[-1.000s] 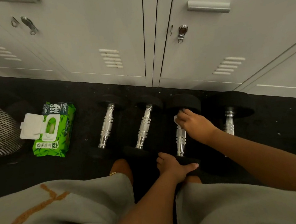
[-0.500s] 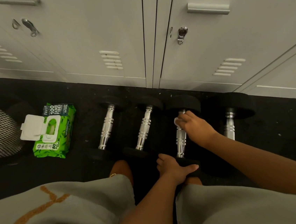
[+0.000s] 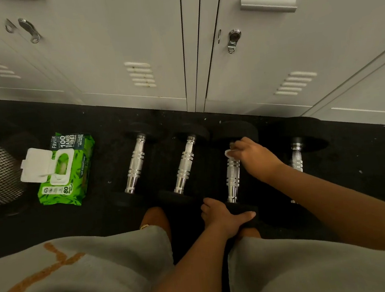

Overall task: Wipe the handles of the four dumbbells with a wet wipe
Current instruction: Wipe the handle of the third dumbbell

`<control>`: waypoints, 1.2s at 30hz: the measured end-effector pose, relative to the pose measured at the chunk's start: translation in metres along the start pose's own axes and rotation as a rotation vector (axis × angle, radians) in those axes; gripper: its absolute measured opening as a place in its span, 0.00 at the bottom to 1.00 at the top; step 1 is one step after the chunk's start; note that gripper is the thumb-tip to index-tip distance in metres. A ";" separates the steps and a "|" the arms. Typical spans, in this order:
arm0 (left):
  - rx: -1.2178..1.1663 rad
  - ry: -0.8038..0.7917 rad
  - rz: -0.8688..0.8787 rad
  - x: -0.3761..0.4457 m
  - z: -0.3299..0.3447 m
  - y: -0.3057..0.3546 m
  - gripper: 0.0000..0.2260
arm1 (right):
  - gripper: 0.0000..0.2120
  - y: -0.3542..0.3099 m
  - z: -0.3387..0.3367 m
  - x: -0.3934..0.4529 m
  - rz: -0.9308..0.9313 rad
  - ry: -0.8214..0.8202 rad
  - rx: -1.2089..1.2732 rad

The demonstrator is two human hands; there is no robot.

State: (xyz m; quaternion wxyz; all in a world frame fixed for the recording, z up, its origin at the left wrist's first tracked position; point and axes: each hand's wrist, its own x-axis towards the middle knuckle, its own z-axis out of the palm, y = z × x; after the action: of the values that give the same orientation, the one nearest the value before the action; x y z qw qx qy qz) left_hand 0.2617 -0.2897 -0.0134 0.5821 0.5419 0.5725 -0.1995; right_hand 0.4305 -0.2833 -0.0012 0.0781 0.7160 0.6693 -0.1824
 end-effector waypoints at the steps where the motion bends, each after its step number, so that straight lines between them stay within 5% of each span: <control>1: 0.002 0.002 0.000 0.000 0.000 0.000 0.54 | 0.23 -0.001 0.001 0.000 0.010 0.006 0.004; 6: 0.003 -0.009 -0.014 0.002 -0.002 -0.001 0.54 | 0.21 -0.005 0.009 -0.008 -0.159 -0.038 -0.011; 36: -0.002 0.008 0.003 -0.002 -0.001 0.002 0.53 | 0.20 -0.009 0.018 -0.017 -0.121 0.068 0.063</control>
State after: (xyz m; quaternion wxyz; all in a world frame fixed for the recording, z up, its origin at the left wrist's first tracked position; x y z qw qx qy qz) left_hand 0.2623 -0.2890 -0.0111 0.5804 0.5431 0.5743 -0.1960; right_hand 0.4186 -0.3047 -0.0100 0.0214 0.6822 0.7075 -0.1833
